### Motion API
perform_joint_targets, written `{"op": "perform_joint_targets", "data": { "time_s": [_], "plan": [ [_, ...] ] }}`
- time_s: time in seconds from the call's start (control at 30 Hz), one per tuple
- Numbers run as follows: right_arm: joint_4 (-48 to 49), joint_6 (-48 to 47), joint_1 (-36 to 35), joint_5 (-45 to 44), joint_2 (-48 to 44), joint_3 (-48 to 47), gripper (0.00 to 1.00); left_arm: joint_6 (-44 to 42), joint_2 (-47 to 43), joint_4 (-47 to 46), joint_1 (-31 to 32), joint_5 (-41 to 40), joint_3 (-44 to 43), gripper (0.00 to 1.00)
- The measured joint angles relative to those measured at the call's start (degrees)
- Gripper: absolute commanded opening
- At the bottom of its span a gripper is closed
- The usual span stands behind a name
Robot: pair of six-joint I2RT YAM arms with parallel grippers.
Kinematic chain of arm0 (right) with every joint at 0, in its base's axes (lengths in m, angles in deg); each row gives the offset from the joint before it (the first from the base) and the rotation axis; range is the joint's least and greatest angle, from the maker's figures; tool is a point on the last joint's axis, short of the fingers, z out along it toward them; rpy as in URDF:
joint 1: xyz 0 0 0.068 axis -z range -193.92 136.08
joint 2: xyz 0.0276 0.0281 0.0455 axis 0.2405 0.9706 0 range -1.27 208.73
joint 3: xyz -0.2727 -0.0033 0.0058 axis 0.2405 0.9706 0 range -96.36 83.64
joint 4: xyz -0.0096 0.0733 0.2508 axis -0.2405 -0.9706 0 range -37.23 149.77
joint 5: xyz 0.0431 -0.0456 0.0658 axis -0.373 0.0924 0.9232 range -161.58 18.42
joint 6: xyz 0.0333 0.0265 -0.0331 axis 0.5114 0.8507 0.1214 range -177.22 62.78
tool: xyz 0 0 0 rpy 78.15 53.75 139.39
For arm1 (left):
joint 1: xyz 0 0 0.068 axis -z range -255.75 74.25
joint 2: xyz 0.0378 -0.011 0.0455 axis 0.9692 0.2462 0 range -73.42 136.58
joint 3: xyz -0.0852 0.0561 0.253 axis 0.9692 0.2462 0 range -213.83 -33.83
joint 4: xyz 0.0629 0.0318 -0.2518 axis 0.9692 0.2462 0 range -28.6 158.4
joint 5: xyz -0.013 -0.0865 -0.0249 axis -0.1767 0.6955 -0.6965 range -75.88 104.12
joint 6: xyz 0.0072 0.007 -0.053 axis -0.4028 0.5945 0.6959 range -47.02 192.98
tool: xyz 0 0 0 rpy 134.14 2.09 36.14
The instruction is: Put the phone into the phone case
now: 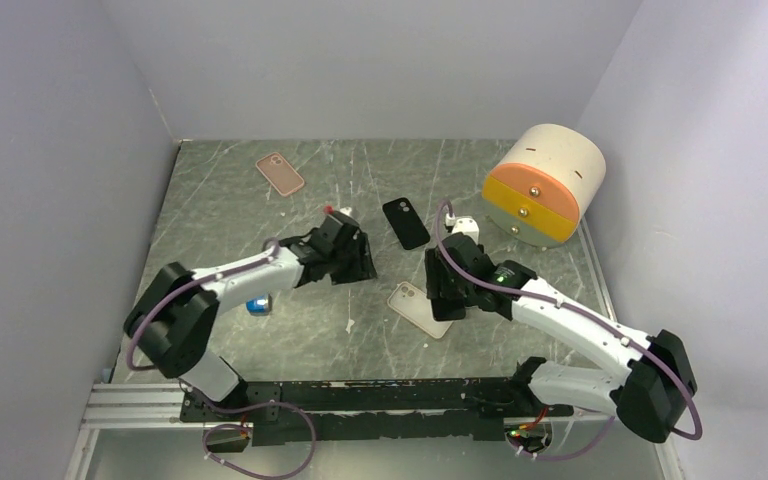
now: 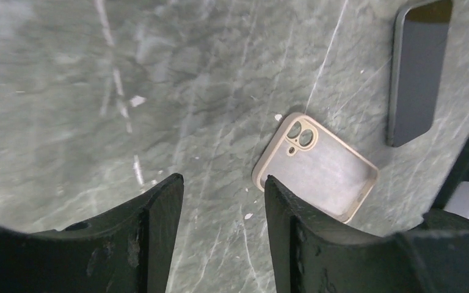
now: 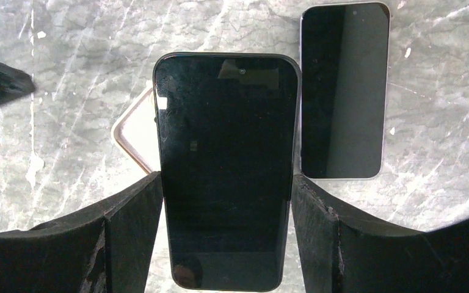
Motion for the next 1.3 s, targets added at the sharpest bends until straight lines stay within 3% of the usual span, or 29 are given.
{"op": "perform_joint_targets", "data": {
  "time_s": [0.13, 0.3, 0.67, 0.93, 1.03, 1.13, 1.3],
  "plan": [
    [0.02, 0.00, 0.44, 0.20, -1.20, 0.68, 0.40, 0.00, 5.88, -2.40, 3.37, -0.20, -1.44, 0.48],
    [0.13, 0.00, 0.92, 0.17, -3.39, 1.46, 0.40, -0.09, 10.75, -3.50, 6.05, -0.39, -3.26, 0.46],
    [0.04, 0.31, 1.29, 0.20, -4.55, 3.30, 0.40, -1.31, 13.14, -4.11, 8.59, 0.61, -6.01, 0.45],
    [0.20, 0.66, 1.29, 0.20, -4.59, 3.37, 0.40, -3.30, 16.74, 0.68, 10.25, 0.44, -9.35, 0.37],
    [0.46, 0.87, 1.29, 0.22, -4.85, 3.61, 0.39, -4.00, 16.76, 2.10, 11.02, -0.31, -9.64, 0.27],
    [0.55, 1.14, 1.29, 0.22, -5.18, 3.98, 0.39, -4.92, 16.76, 3.82, 11.34, -1.25, -10.23, 0.06],
    [1.27, 1.31, 1.29, 0.46, -6.58, 5.29, 0.39, -9.77, 16.76, 8.00, 11.39, -4.02, -12.50, 0.03]
  ]
}}
